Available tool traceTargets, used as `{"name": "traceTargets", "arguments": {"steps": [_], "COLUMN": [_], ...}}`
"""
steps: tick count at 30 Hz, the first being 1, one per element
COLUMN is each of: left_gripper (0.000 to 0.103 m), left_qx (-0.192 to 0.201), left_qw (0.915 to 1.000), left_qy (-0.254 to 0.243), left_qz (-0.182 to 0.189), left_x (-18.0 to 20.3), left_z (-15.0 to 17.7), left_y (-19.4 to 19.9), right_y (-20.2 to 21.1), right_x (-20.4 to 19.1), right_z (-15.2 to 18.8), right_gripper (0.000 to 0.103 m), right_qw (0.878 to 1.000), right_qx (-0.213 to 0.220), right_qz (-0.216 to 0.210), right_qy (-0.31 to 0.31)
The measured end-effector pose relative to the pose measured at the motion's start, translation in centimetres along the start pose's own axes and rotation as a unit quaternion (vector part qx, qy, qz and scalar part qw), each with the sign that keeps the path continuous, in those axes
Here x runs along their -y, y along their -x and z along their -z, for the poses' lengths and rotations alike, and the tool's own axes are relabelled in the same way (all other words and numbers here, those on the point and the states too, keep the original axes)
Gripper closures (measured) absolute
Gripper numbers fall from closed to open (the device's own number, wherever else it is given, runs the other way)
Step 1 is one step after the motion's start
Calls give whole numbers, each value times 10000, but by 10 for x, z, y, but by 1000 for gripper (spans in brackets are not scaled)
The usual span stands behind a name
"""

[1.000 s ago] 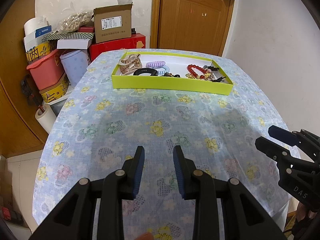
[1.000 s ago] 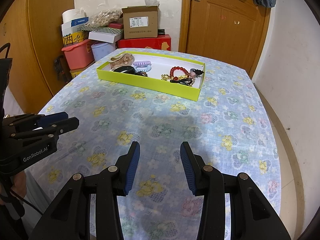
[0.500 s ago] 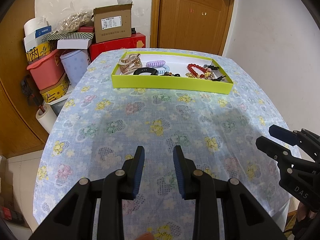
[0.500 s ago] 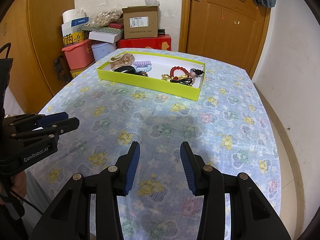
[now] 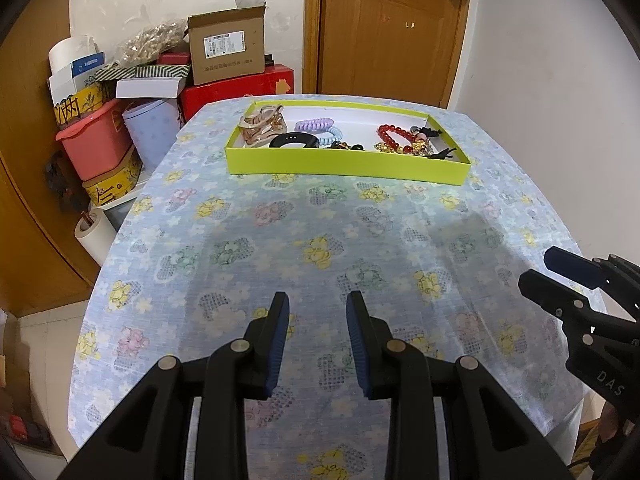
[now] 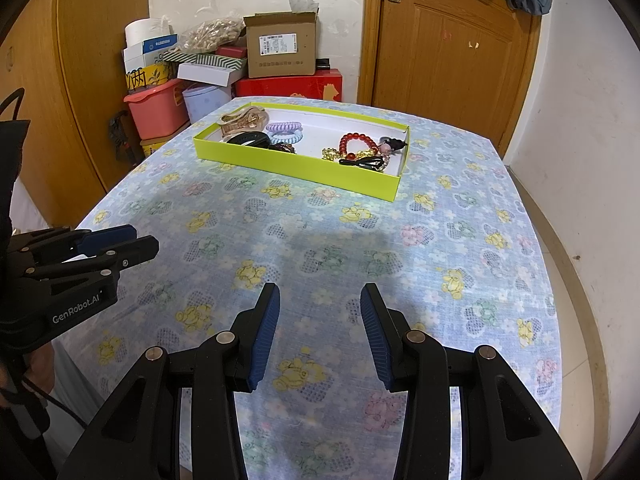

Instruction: Organize jewelry

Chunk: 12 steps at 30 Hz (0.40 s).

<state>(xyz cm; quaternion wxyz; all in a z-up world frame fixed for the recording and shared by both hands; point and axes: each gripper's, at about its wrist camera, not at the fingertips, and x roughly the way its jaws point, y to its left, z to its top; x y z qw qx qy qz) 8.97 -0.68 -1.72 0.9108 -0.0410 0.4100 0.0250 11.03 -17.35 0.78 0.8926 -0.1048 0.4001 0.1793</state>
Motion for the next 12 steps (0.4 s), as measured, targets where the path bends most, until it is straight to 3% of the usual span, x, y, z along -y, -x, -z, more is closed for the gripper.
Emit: {"name": "traceTargets", "arguments": {"steps": [12], "left_gripper": [72], "left_qx": [27], "left_qw": [10000], "left_qy": [-9], "left_qz": [42], "left_x": [2], "left_z": [-1], "left_y": [0], "right_y": [2], "right_x": [0], "right_z": [3], "right_gripper": [60], "right_qw": [10000], "right_qx": [0], "right_qz": [5], "right_qy": [-3]}}
